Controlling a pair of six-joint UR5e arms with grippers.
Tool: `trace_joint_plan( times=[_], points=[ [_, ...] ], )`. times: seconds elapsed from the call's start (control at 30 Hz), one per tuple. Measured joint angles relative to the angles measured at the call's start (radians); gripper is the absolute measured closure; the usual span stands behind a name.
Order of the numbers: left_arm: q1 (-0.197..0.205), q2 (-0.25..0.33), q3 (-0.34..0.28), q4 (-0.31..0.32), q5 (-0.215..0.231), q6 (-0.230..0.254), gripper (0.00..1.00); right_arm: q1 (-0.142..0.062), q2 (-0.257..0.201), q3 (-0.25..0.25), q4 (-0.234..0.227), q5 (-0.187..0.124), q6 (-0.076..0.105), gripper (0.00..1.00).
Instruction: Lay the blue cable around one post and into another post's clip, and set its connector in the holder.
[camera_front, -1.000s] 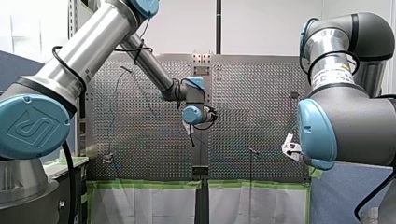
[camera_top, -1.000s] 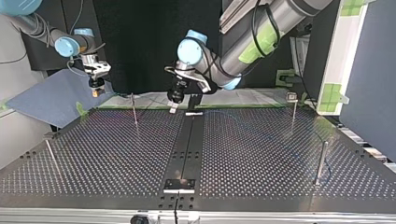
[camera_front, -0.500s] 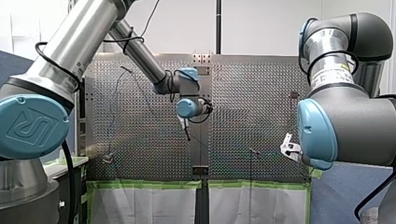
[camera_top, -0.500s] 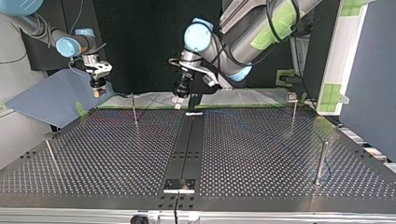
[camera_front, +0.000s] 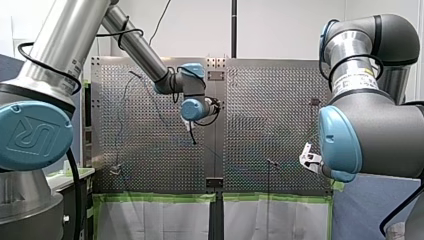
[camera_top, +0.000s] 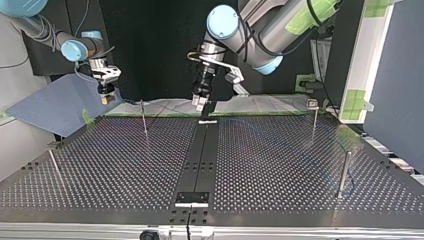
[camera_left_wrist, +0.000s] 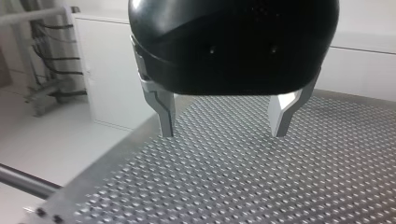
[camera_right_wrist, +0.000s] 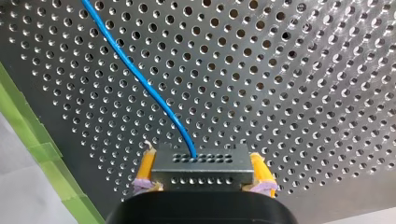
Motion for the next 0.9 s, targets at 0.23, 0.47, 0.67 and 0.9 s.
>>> trace_joint_plan(
  times=[0.23,0.47,0.67,0.9],
  points=[
    [-0.002,0.063,-0.063,0.063,-0.002,0.0,0.0,0.004,0.0,0.0,-0.001,0.0,0.0,1.0],
    [-0.004,0.112,-0.125,0.108,-0.004,0.008,0.0,0.006,0.0,-0.001,-0.002,0.0,0.001,1.0],
    [-0.011,0.077,-0.179,0.154,-0.005,0.014,0.0,0.007,0.0,0.0,-0.001,0.0,0.002,1.0],
    [-0.016,0.048,-0.237,0.171,-0.018,0.014,0.0,0.007,0.0,-0.001,-0.003,0.0,0.001,1.0]
  ],
)
